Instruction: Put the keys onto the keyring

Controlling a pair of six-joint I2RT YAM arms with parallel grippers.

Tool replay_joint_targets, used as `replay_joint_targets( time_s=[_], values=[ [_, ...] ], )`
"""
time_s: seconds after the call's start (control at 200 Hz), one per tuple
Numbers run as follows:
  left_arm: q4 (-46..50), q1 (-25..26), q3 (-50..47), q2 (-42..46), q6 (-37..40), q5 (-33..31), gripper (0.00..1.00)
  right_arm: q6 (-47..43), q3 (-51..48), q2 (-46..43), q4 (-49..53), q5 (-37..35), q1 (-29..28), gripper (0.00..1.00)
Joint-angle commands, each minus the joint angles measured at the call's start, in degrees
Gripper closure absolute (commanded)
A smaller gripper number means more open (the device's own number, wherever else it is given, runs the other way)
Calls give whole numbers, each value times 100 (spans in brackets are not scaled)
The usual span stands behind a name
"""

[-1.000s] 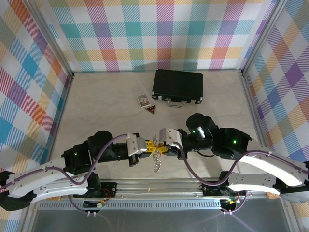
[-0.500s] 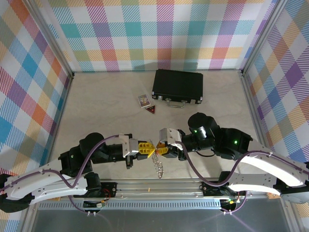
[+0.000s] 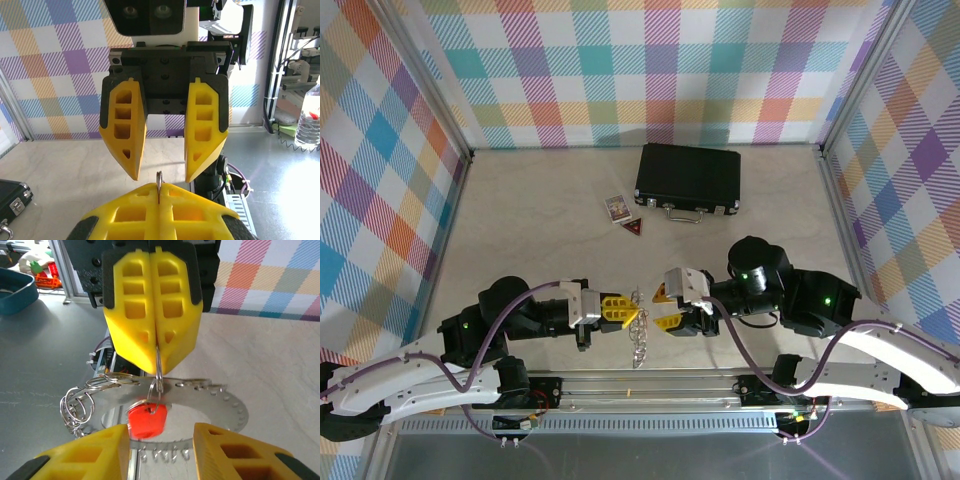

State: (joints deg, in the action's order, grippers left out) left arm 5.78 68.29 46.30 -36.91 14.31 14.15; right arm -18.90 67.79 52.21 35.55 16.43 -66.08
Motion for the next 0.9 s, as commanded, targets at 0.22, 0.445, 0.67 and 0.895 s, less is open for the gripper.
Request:
replay_joint_targets(
  time_s=[0.22, 0.445, 0.67, 0.895],
  values=[
    [-359, 9, 31, 43, -110, 228, 100, 123, -85, 64, -529, 546, -36, 67],
    [-369, 9, -6, 21, -116, 272, 100, 132, -134, 188, -516, 505, -36, 81],
    [-475, 9, -53, 96, -129, 306, 100, 71, -149, 256, -410, 373, -35, 91],
    [-586, 9, -46, 116, -190, 463, 100, 70, -197, 315, -371, 202, -29, 98]
  ],
)
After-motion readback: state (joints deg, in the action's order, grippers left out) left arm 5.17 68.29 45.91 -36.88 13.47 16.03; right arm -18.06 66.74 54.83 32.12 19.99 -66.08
